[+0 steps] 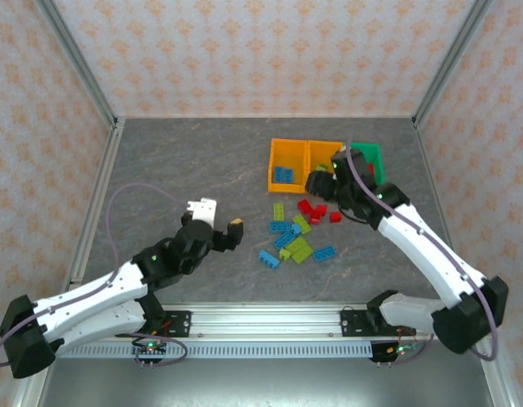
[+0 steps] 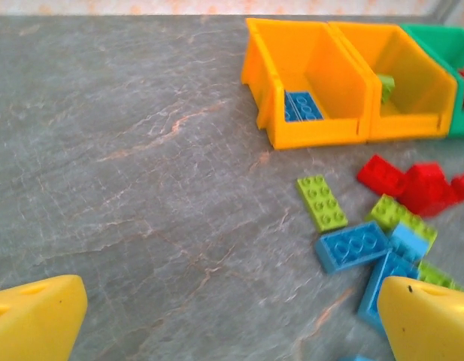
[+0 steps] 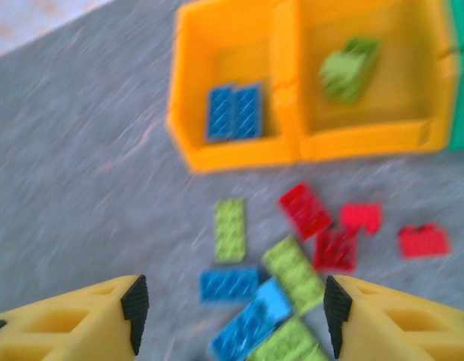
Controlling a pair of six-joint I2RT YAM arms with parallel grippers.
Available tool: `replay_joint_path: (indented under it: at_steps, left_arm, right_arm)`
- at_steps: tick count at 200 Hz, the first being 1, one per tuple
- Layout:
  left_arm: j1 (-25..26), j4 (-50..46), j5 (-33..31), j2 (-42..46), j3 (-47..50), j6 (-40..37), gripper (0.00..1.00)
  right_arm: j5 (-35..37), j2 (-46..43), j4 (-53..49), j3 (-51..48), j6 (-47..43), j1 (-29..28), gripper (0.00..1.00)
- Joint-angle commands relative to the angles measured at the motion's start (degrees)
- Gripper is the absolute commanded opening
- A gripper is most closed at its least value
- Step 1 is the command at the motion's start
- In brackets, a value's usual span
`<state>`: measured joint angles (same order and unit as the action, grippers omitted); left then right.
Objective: Sort the legos into containers by color
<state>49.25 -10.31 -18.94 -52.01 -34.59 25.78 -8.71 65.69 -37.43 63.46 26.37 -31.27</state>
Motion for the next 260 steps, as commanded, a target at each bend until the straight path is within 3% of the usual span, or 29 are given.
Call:
replay_joint_path:
  at_steps: [1,26,64,104,172,213,260]
  left_arm:
    - [0.0,-8.1,-2.5,-8.4,-9.4,15.9,0.98]
    - [0.0,-11.7,1.9,-22.8,-20.3,18.0,0.93]
    - [0.1,-17.3,11.0,-44.7,-37.4,17.2,0.86]
    - [-0.4,-24.3,8.1,-59.7,-49.9,16.6,0.77]
    - [-2.5,-23.3,11.6,-70.5,-55.4,18.3,0.69]
    - [-3.5,-24.5,13.5,-73.4,-57.4,17.6,0.49]
    - [-3.6,-25.4,14.0,-74.4,-56.7,17.1,0.36]
  right_arm:
    - [-4.6,-2.5,-7.9,-1.8,0.9,-3.1,0.67]
    - [-6.4,-3.5,-10.1,-1.9,1.2,-4.1,0.69]
    - [-1.5,-5.0,-10.3,-3.2,1.5,-4.1,0.71]
    - [-0.6,-6.4,-10.2,-5.2,1.5,-4.1,0.72]
    - [-0.4,-7.8,-9.8,-7.2,2.0,-4.1,0.74]
    - [-0.2,-7.9,-10.1,-6.9,2.3,-4.1,0.74]
    - [-3.4,-8.0,-9.3,-6.8,3.7,-4.1,0.74]
